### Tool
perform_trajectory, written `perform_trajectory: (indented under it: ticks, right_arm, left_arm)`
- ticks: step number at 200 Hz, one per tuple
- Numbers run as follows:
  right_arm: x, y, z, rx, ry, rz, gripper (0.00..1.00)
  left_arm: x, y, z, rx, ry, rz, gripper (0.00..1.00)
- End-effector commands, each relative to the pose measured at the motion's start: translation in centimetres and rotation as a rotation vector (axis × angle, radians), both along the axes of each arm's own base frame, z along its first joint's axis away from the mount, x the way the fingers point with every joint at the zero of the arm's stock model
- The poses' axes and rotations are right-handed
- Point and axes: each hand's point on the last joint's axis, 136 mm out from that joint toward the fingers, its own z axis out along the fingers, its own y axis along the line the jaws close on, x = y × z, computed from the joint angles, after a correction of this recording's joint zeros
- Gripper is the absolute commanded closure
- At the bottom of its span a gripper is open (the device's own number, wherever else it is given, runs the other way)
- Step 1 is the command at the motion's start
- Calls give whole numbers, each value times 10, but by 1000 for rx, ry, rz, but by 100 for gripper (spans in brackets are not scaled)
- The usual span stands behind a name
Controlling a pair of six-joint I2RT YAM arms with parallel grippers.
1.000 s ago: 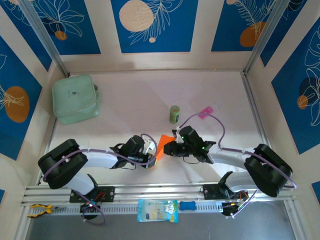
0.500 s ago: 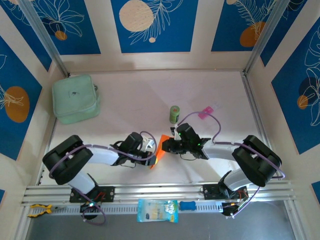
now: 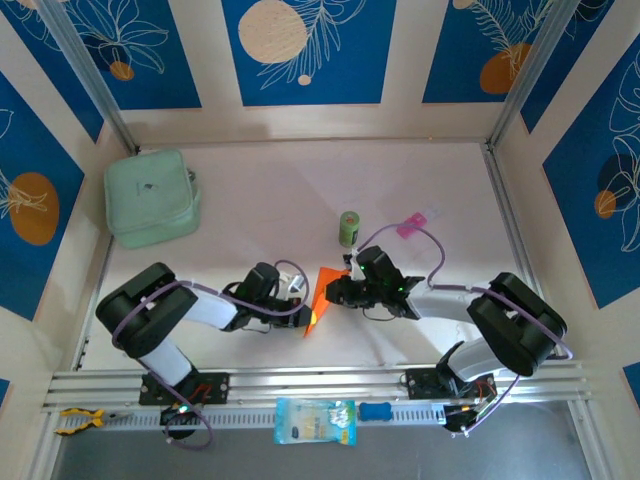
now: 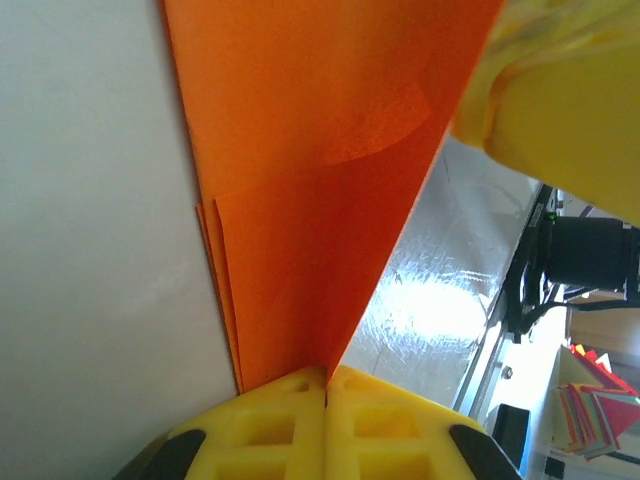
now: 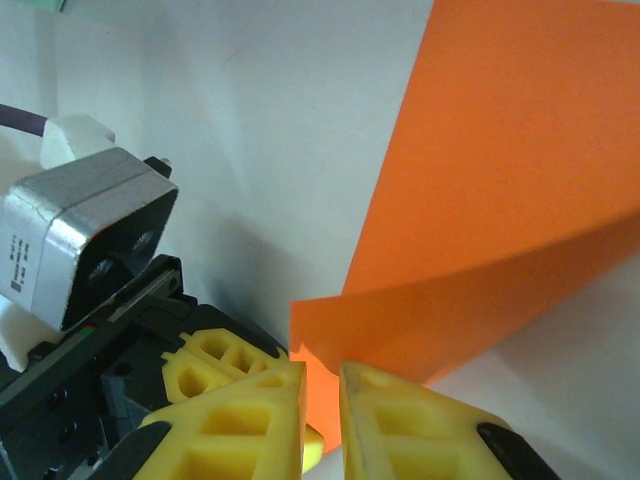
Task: Fold a paper plane with a square sheet of paper (pick it up from the middle)
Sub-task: Perform the fifth fold on the wing at the bottom-center of the table.
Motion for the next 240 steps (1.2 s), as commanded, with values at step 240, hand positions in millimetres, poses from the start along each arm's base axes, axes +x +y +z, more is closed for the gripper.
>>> perform_trajectory:
  ticks: [240]
  right_arm:
    - [14, 20, -10, 80, 68, 96, 84]
  left_arm:
    - [8, 28, -23, 88, 78, 209, 100]
